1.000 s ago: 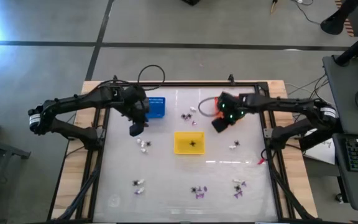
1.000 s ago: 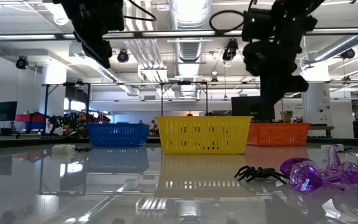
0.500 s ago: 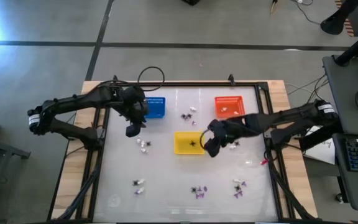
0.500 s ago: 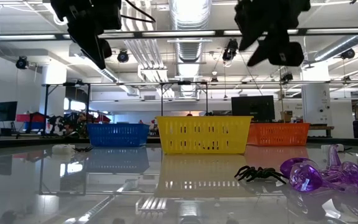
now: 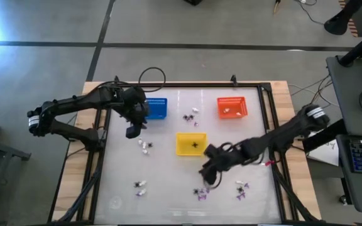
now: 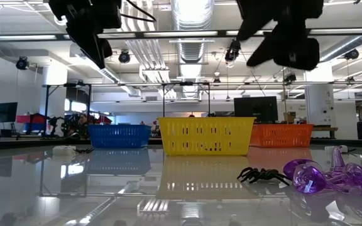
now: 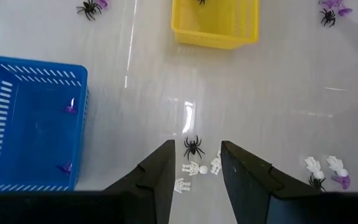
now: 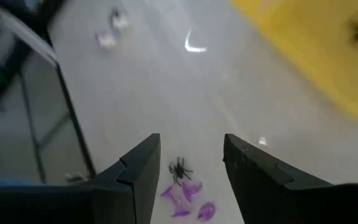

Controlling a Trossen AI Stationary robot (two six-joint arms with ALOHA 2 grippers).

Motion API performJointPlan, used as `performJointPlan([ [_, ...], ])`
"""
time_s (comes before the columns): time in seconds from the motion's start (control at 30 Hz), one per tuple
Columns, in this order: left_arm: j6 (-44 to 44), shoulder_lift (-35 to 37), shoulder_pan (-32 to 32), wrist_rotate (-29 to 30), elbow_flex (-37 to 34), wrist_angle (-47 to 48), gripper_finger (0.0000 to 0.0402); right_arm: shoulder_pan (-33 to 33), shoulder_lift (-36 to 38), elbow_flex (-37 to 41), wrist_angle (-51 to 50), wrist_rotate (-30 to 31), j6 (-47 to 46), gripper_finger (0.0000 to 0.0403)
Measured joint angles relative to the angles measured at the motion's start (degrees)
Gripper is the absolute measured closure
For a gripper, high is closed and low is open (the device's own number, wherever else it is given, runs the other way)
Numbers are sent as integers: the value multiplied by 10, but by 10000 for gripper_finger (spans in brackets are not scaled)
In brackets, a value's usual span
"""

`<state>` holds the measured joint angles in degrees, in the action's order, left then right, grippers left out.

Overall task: Sort Halloween decoration
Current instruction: Put the black spider toy into the yellow bin

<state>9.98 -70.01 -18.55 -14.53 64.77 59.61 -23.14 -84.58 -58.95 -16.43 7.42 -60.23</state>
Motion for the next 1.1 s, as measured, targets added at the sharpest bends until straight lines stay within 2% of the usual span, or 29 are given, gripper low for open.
performJointPlan([
  [0.17,-2,4,0,0,0,16,290,-19,-80,-66,-12,-1,46,234],
  [0.33,-2,6,0,0,0,16,290,-31,-154,-147,-96,-20,103,234],
  [0.5,-2,7,0,0,0,18,290,-34,-213,-211,-184,-27,116,234],
  [0.83,-2,7,0,0,0,18,290,-42,-292,-266,-188,-64,167,234],
  [1.1,-2,7,0,0,0,18,290,-43,-310,-272,-190,-64,164,234],
])
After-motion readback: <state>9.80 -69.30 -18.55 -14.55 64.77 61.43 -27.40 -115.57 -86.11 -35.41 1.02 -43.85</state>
